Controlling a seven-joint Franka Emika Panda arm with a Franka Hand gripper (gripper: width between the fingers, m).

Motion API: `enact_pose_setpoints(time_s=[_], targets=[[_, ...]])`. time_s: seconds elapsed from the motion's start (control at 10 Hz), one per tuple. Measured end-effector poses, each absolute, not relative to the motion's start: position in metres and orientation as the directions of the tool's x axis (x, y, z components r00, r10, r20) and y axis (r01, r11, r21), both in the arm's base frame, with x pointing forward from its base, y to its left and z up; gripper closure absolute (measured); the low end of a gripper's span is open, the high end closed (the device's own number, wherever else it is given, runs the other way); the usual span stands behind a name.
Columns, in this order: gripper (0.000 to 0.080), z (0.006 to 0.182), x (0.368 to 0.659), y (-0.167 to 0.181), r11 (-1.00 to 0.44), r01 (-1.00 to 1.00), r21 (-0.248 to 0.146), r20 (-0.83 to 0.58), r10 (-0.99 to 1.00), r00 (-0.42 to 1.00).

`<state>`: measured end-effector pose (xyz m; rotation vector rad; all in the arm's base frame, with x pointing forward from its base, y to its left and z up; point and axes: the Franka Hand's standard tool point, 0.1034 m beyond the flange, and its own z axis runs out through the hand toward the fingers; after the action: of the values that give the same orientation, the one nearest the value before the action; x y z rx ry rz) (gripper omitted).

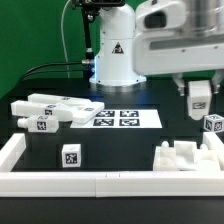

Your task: Assemble chair

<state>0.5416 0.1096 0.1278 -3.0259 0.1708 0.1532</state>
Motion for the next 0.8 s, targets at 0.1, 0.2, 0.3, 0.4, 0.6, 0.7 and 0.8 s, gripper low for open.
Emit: enact_pose_setpoints(time_s=[0.1,0.2,0.3,0.4,0.6,0.7,0.8], targets=[[0.0514,0.127,0.543,0.109,-0.987,-0.117,-0.107,-0.027,-0.115,0.993],[0.0514,0.126,0.545,0.111,-0.987,-0.112,-0.114,0.057,-0.119,0.991],[0.0514,0.125,0.546,0.112,-0.987,-0.105,-0.118,0.114,-0.119,0.986],[0.0514,0.121,0.553,0.112,-0.989,-0.092,-0.117,0.17,-0.112,0.979],[0.0514,0.122,0.581,0.123,-0.991,-0.048,-0.126,0.341,-0.089,0.936],[0.0514,0.122,0.59,0.123,-0.993,-0.01,-0.118,0.418,-0.059,0.907],[0.0514,0.119,0.587,0.124,-0.993,-0.012,-0.12,0.437,-0.064,0.897]])
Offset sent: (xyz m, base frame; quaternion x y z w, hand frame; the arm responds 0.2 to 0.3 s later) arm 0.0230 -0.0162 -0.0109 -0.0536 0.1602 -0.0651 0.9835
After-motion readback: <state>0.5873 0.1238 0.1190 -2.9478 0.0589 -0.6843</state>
